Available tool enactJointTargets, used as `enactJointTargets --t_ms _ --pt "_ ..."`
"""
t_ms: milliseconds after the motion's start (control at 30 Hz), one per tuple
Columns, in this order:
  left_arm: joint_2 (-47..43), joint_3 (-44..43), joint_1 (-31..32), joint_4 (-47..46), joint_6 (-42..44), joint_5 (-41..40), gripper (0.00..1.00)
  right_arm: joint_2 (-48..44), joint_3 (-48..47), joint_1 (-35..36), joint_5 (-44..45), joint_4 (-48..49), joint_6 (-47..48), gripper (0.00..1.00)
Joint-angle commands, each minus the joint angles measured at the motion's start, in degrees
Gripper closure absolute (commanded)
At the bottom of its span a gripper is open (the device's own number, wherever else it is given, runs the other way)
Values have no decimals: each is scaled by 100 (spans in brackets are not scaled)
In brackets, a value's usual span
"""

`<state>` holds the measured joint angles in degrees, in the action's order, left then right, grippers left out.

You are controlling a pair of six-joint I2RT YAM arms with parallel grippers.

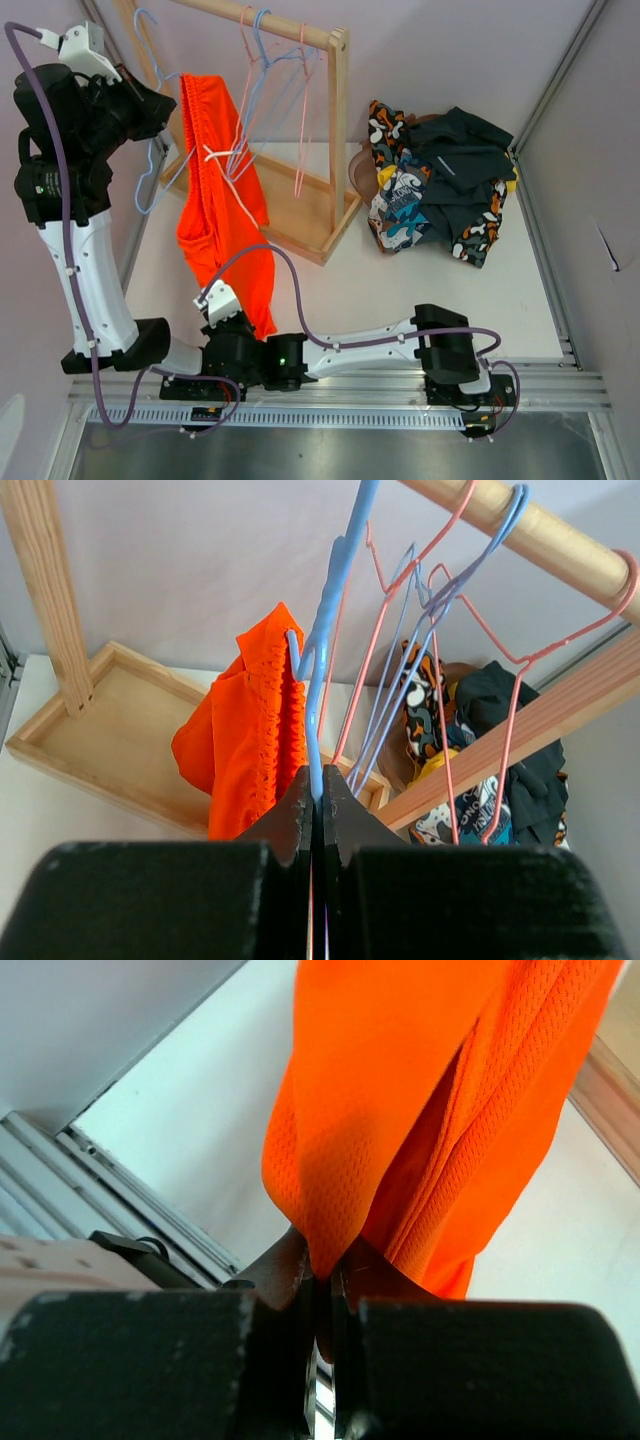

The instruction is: Remove the shorts from the hanger

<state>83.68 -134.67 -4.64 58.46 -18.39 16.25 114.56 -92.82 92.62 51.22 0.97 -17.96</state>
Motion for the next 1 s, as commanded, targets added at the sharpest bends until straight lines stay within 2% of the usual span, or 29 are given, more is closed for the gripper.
enactJointTargets --t_ms 0,100,133,200,267,367,400,500,600,700,867,900,967 --pt "-281 114 -98 -1724 73 -34 100 -48 141 90 -253 -274 -235 100" --pt "-930 1169 -107 -1925 82 88 100 -206 -17 -147 -235 112 282 100" --pt "-1159 2067 -107 -2030 -6 193 100 -285 -104 -322 -244 209 449 100" --pt "-1862 2732 -98 -2469 -181 317 100 -320 -569 -542 -419 394 959 100" --pt "-2179 3417 -81 -2332 -322 256 100 -242 -1269 -867 -647 421 1397 100" --pt "-2434 3833 -54 -2111 -226 151 100 125 -2185 -1288 -876 168 1698 100" --pt "-2540 4043 -45 -2102 -217 124 100 258 -2876 -1403 -938 71 1768 100" --pt "-2812 4229 16 -2032 -217 -34 100 821 -4177 -1817 -1105 -579 1673 100" --pt "-2778 3977 60 -1804 -174 -87 100 989 -4587 -2028 -1193 -1063 1462 100" --pt "-2542 3546 95 -1583 -77 -201 100 279 -2863 -1941 -1167 -521 1182 100" --pt "-2067 2772 87 -1435 46 -368 100 -451 -1303 -1669 -1027 -221 583 100" --pt "-1936 2223 87 -1338 90 -455 100 -644 -1039 -1512 -1018 -168 530 100" --pt "-1540 1859 78 -987 99 -343 100 -768 -441 -1370 -948 96 364 100"
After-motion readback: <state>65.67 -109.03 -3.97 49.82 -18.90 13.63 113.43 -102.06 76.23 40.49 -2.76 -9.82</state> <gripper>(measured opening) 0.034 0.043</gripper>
